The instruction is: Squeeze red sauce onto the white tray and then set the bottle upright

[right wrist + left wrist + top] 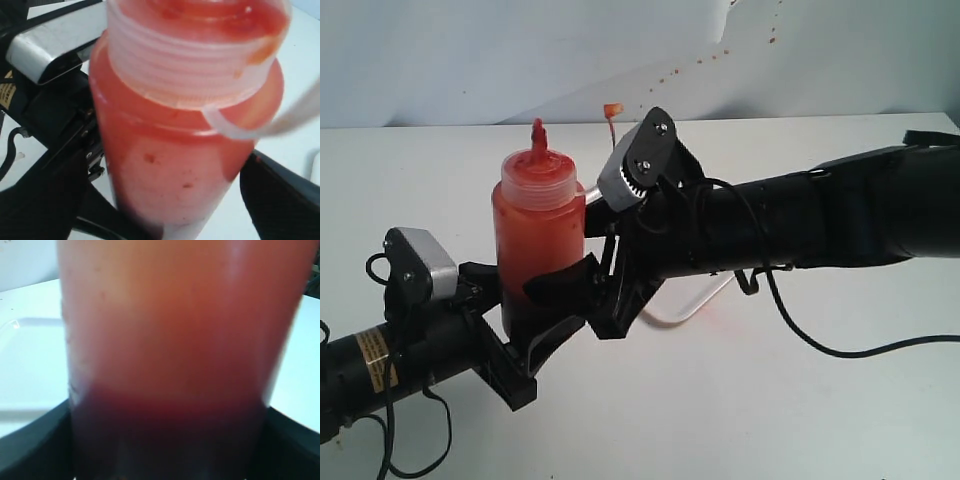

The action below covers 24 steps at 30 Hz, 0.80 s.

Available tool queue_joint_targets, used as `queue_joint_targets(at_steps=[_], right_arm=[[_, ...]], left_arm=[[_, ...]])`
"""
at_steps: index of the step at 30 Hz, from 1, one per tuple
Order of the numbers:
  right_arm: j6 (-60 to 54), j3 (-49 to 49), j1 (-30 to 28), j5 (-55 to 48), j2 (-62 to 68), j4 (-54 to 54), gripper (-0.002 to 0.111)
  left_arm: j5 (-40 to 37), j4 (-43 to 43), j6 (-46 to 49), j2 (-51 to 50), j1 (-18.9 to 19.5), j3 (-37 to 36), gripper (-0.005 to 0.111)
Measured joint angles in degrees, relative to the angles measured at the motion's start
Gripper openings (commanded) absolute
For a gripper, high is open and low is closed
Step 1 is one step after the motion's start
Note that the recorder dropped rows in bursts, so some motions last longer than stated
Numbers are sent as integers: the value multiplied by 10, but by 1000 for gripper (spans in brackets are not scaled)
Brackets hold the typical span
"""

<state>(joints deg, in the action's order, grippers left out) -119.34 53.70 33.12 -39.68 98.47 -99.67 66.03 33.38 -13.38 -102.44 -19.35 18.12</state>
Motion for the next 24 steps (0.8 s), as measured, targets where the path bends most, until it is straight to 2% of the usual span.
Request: queue_joint_targets(at_steps=[3,5,15,24], right_arm=[[4,14,4,-5,15,-1,70],[6,19,7,-5,20,-2,61],[-9,21,13,3,20,-2,2],[-22,21,15,7,23,-1,0]], left_arm=[[0,5,0,0,0,0,0],[0,6,0,0,0,0,0],[-8,5,21,0,0,0,0],[-21,-13,56,0,0,0,0]])
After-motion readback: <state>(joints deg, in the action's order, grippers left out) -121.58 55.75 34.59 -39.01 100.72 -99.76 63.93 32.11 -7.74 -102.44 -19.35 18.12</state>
